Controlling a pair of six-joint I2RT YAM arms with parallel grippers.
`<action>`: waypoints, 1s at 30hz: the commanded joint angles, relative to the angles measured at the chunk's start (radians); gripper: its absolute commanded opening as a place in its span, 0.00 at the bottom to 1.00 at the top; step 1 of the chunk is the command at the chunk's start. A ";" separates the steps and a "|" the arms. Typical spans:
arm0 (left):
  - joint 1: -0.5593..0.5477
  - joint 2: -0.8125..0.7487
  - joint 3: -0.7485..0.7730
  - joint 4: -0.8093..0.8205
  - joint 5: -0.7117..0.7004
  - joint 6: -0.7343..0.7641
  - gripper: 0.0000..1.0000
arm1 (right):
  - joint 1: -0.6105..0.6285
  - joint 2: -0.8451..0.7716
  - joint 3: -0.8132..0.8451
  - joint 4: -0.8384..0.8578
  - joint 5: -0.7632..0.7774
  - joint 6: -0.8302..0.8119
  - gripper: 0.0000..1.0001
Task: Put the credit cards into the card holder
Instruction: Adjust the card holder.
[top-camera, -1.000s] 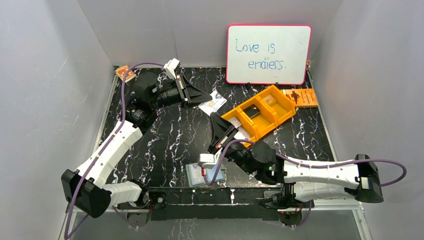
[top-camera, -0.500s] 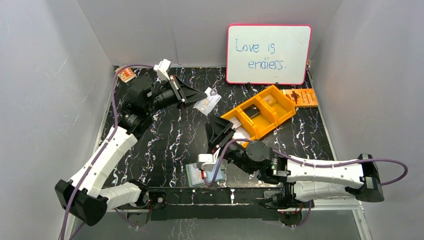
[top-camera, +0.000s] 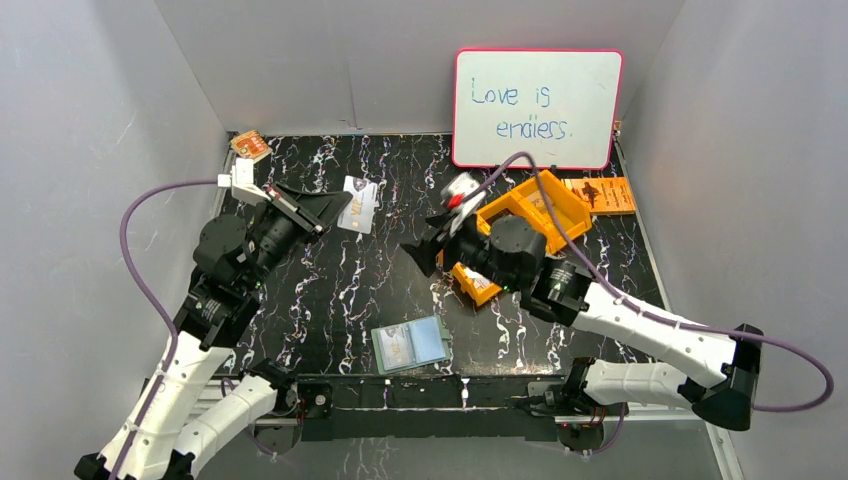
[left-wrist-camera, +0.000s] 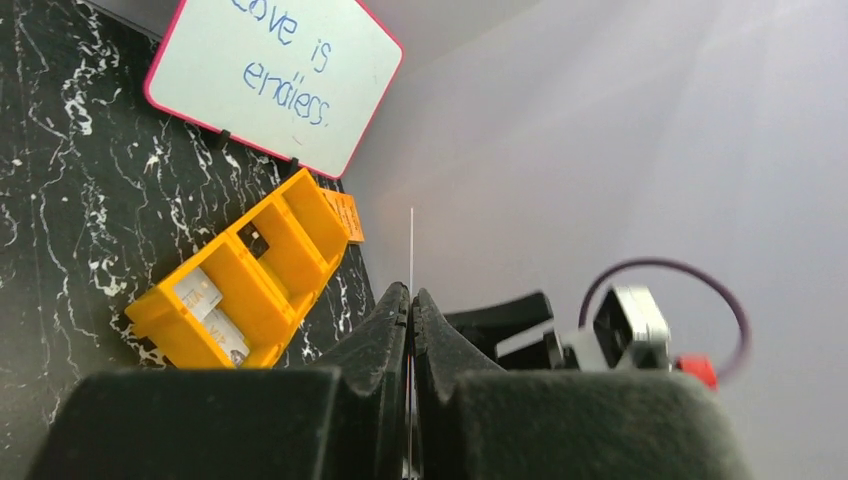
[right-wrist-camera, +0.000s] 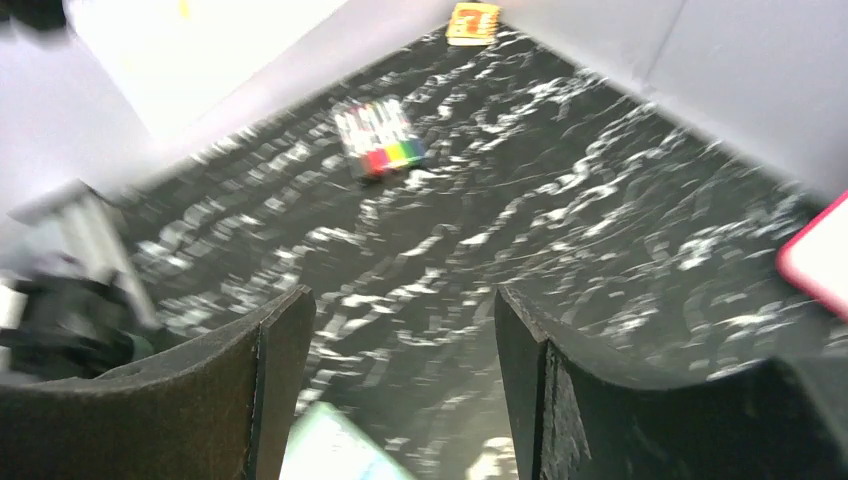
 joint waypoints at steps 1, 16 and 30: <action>0.005 -0.075 -0.085 0.056 -0.040 -0.047 0.00 | -0.150 -0.061 -0.009 0.131 -0.319 0.645 0.74; 0.005 -0.204 -0.226 0.278 0.035 -0.112 0.00 | -0.240 0.124 -0.151 0.749 -0.561 1.294 0.67; 0.005 -0.203 -0.243 0.280 0.054 -0.144 0.00 | -0.226 0.188 -0.135 0.857 -0.564 1.328 0.55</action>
